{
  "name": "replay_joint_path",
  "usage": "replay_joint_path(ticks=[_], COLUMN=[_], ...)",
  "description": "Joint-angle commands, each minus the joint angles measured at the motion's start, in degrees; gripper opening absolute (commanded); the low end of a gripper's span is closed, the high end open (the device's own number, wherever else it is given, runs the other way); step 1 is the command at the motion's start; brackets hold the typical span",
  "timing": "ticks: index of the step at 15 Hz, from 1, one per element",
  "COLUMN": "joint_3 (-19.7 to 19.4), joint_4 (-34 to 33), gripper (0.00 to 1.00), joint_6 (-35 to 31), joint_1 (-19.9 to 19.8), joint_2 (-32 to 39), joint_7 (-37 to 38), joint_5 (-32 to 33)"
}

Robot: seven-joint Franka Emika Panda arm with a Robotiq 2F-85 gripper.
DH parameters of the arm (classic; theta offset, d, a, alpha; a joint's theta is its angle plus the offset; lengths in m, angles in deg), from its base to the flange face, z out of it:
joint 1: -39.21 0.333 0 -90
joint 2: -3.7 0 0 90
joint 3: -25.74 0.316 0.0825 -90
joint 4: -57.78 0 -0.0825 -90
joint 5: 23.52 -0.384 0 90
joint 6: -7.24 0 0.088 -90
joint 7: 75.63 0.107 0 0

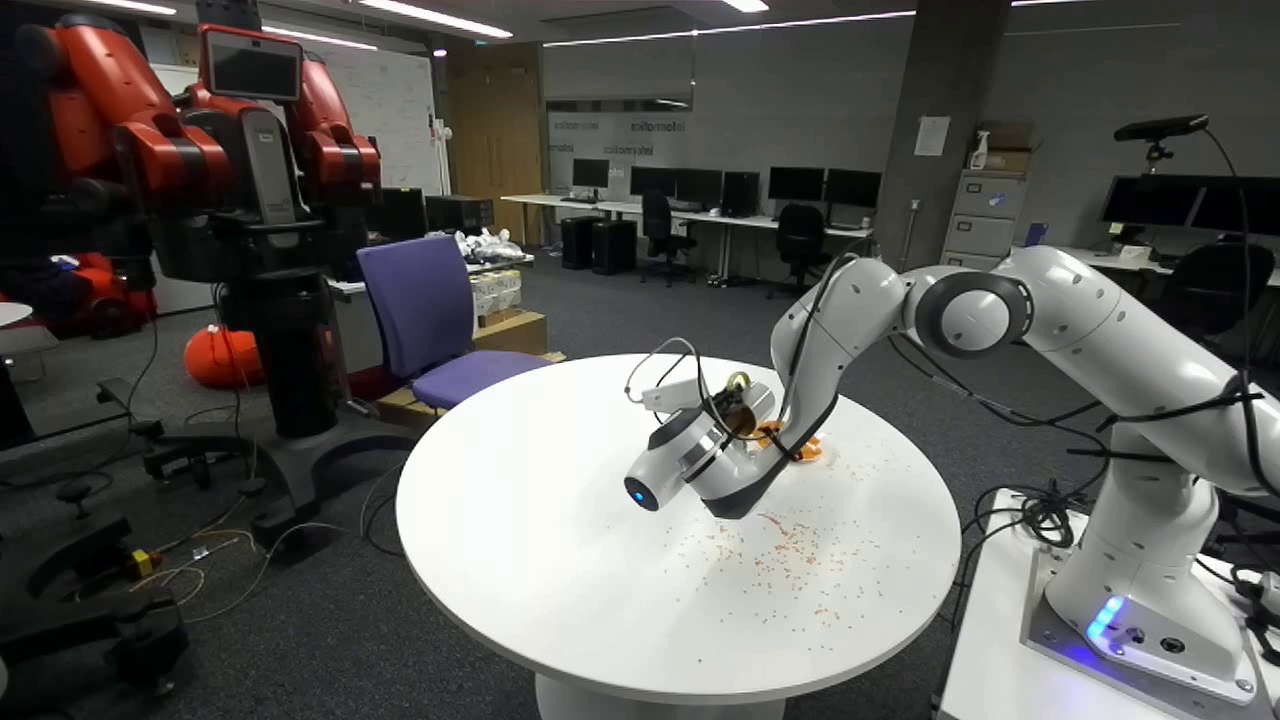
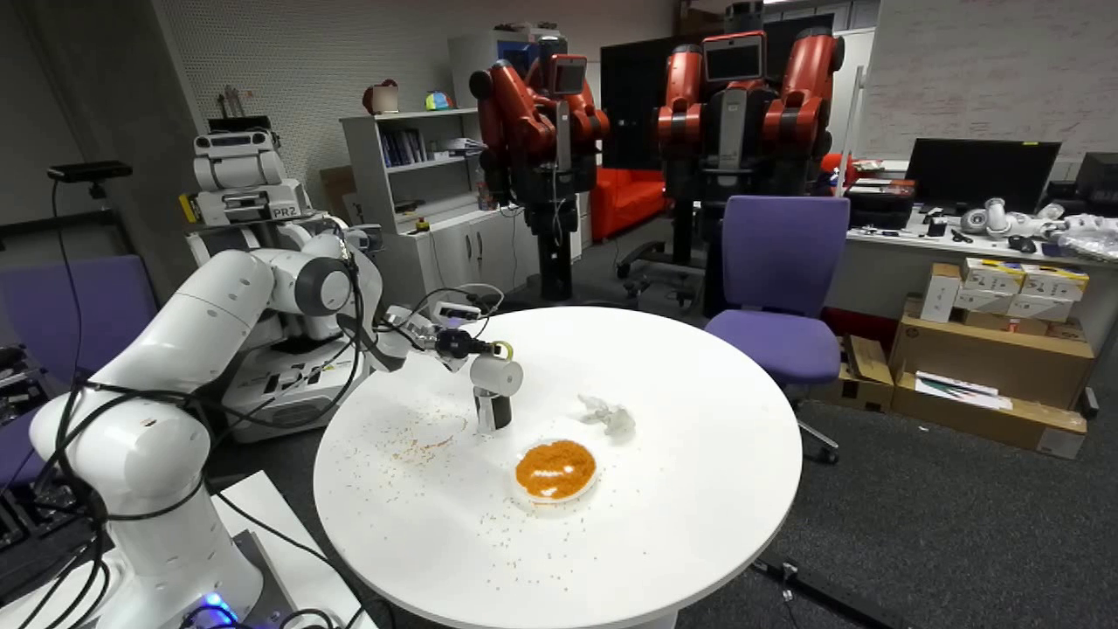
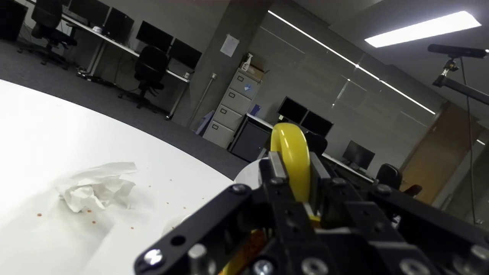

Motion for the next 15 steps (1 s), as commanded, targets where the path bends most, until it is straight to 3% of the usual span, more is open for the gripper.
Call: replay_joint_path(ticks=[1, 15], joint_3=[-0.9, -1.2], joint_4=[-0.5, -0.7], gripper=[0.05, 0.05], joint_6=[0.6, 0.9], joint_1=[0.4, 0.8], joint_2=[-0.8, -0.4], joint_7=[-3.9, -9.8], joint_5=[2.1, 4.6])
